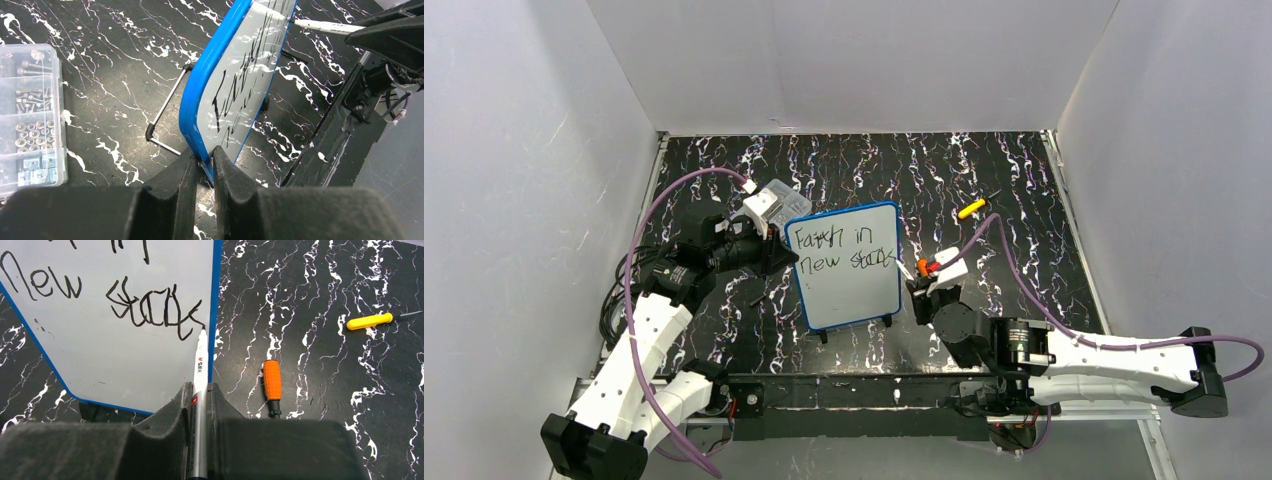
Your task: Write a sentence on the whiteboard
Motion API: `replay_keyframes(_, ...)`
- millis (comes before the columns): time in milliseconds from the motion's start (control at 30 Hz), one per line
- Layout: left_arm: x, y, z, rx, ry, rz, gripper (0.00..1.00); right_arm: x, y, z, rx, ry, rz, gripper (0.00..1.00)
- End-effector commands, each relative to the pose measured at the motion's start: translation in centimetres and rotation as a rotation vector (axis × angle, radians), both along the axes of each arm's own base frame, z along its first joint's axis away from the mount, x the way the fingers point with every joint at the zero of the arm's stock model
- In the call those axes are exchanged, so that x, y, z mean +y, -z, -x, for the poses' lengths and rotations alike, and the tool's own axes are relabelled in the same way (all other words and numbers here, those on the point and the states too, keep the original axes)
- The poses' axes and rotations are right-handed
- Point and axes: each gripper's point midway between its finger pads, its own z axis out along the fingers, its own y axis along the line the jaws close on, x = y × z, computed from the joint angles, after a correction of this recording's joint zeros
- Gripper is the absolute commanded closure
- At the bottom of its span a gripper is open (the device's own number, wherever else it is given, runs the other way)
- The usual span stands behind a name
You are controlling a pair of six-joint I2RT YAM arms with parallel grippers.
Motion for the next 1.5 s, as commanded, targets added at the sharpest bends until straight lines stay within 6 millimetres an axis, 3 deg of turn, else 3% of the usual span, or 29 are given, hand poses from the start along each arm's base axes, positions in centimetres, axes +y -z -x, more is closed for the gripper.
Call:
replay_keyframes(0,0.3,2.6,1.3,0.094,0.014,-0.050,1.00,0.1,0.0,-0.1,0.014,0.011,-0.018,0.99)
replay_keyframes(167,0.3,2.6,1.3,0.093,0.015,-0.050,1.00,1.1,0.4,0.3,0.028,-0.033,-0.005,0.99)
replay_keyframes(300,0.3,2.6,1.3,0.093,0.014,-0.050,1.00,1.4,-0.4,0.6,0.020,-0.068,-0.052,0.99)
replay_keyframes(567,0.3,2.5,1.3,0.092,0.014,-0.049,1.00,0.1,-0.3,0.6,0.021,-0.044,-0.092,0.99)
replay_keyframes(1467,0.3,2.7,1.3,0.098,0.015,-0.051,1.00,0.0,0.7,0.1,0.018,0.002,-0.016,0.99)
